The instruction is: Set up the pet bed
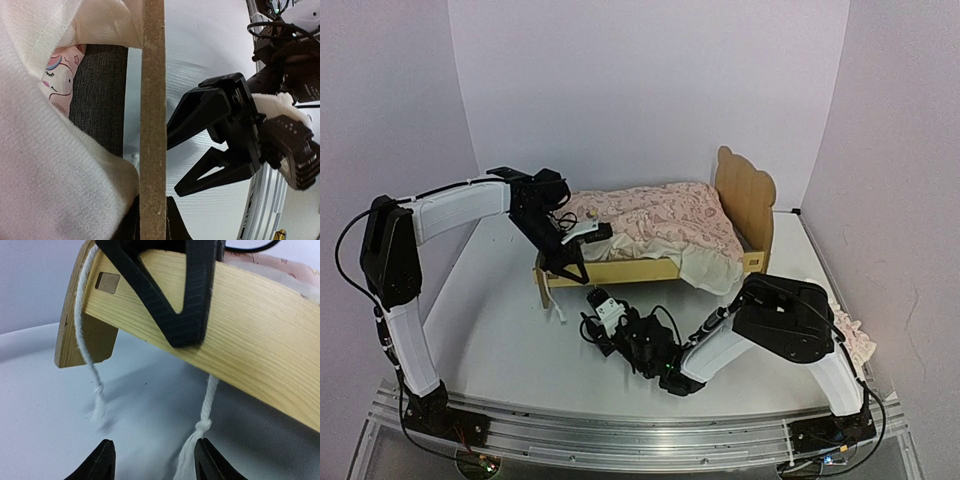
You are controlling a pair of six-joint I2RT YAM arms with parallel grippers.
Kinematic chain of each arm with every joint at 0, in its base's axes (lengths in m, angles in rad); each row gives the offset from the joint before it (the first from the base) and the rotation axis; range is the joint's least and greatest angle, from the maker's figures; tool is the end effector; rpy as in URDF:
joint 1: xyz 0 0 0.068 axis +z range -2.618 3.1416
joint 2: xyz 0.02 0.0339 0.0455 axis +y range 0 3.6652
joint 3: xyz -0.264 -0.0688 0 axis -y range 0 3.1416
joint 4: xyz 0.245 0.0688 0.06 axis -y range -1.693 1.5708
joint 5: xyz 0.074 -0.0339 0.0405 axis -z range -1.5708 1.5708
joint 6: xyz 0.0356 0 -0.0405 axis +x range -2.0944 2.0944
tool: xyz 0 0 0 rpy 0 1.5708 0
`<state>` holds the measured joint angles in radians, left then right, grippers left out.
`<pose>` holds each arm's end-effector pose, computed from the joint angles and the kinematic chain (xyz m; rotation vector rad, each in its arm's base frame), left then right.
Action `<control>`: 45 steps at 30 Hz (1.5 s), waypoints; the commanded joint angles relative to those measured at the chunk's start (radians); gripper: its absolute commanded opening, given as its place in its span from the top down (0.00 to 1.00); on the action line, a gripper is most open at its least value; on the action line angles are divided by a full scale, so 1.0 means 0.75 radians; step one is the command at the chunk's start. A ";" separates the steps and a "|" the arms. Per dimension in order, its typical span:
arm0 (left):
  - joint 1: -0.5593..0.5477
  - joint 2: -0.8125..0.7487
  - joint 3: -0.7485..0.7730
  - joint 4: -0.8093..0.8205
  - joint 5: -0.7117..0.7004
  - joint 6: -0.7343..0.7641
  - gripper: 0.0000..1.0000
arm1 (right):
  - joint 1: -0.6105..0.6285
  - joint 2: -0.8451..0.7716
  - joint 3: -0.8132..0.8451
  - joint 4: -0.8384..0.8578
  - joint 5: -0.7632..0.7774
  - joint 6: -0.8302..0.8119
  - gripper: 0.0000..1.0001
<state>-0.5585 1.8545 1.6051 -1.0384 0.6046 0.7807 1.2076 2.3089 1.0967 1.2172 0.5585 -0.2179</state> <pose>0.3073 -0.2159 0.2654 1.7637 2.0354 -0.7914 0.1754 0.4083 0.1010 -0.6604 1.4317 0.3408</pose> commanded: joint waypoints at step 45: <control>0.145 0.083 -0.138 0.395 0.196 0.000 1.00 | 0.020 -0.035 -0.003 -0.393 -0.239 0.377 1.00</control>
<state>-0.4750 1.9110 1.5323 -0.8620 0.5988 0.7574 1.2265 2.2414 1.0470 1.0118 0.4162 0.0140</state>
